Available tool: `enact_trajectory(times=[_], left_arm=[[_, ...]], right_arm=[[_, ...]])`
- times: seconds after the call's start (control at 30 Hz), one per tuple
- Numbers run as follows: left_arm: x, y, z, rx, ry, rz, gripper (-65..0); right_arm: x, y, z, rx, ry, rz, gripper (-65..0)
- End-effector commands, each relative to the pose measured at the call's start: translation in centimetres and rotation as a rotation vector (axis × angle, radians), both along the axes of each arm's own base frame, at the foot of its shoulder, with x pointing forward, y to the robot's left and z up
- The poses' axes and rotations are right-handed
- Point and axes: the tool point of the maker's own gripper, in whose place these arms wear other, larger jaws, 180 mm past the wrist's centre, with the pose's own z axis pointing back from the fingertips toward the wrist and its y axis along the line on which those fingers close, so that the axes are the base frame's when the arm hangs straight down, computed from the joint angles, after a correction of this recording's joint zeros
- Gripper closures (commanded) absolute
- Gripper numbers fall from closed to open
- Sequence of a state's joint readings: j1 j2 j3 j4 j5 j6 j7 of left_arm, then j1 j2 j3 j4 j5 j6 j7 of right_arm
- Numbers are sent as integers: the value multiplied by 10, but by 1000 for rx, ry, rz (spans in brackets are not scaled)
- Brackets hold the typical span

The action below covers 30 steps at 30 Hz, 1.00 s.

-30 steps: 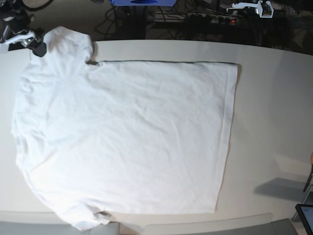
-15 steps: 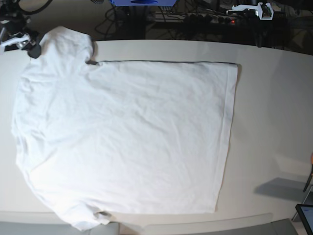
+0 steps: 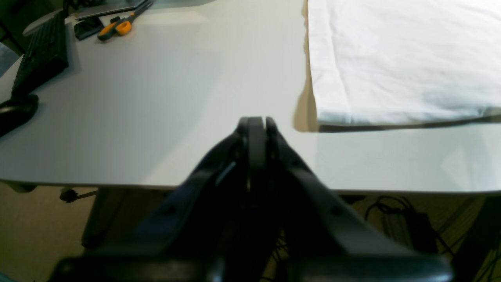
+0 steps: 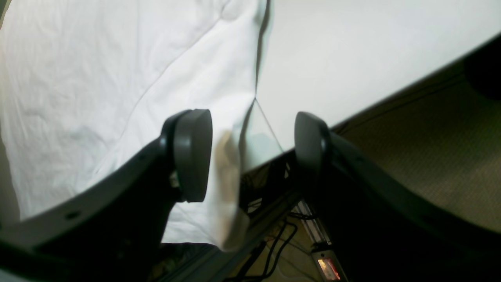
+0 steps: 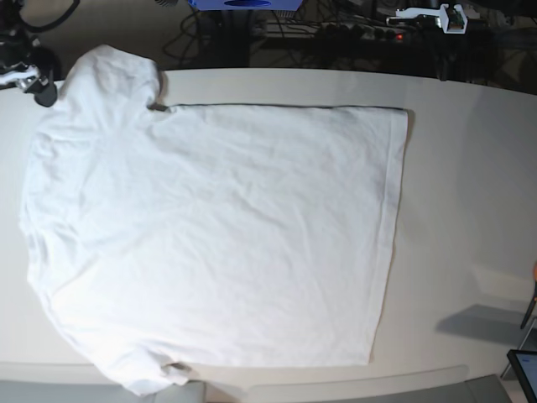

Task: Fold the T-shirt properly
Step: 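Lower both grippers and pinch the shirt edge at each corner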

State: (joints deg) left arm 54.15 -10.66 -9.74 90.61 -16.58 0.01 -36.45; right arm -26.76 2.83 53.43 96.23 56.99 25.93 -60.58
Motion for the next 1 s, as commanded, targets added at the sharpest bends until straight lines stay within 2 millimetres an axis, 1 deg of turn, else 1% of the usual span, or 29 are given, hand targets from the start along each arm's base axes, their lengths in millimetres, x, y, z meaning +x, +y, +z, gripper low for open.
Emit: enact_trajectory(times=[0.0, 0.17, 0.27, 0.33, 0.43, 0.5, 0.53, 0.57, 0.63, 0.67, 0.7, 0.73, 0.77, 0.8, 0.87, 0.93, 0.97], left_arm=[[-2, 1, 8, 13, -23, -7, 0], [-2, 1, 8, 13, -23, -7, 0], [-2, 1, 8, 12, -22, -7, -3], [-2, 1, 8, 10, -23, -3, -44], [-4, 12, 10, -46, -49, 66, -102], [-4, 19, 11, -97, -70, 117, -124], [-1, 19, 10, -118, -80, 121, -129], [3, 18, 11, -131, -88, 113, -129], [8, 13, 3, -164, -64, 89, -129], [10, 7, -3, -179, -38, 69, -129], [15, 3, -8, -194, -20, 54, -129], [20, -2, -13, -207, -6, 41, -129], [22, -7, -18, -221, 14, 35, -129], [24, -9, -24, -231, 40, 36, -129], [27, -13, -29, -247, 59, 38, -129], [27, -20, -33, -265, 77, 30, -131], [28, -24, -34, -273, 82, 24, -146]], right_arm=[[5, 0, 6, 0, -31, 8, -329], [9, 23, -5, 48, -17, 60, -328], [12, 32, -7, 63, -14, 84, -326], [13, 34, -7, 67, -15, 90, -326], [13, 35, -7, 67, -20, 93, -325], [14, 35, -7, 67, -23, 94, -316], [15, 35, -7, 69, -22, 93, -297], [14, 35, -9, 74, -19, 90, -266], [11, 35, -14, 89, -7, 83, -157], [11, 36, -17, 99, -4, 79, -81], [10, 37, -20, 110, 5, 78, -20], [7, 39, -25, 126, 23, 80, 0], [6, 40, -27, 136, 33, 84, 0], [7, 41, -28, 144, 37, 88, -16], [7, 42, -29, 148, 41, 92, 0], [7, 42, -29, 148, 41, 92, 0], [7, 42, -29, 148, 41, 92, 0]])
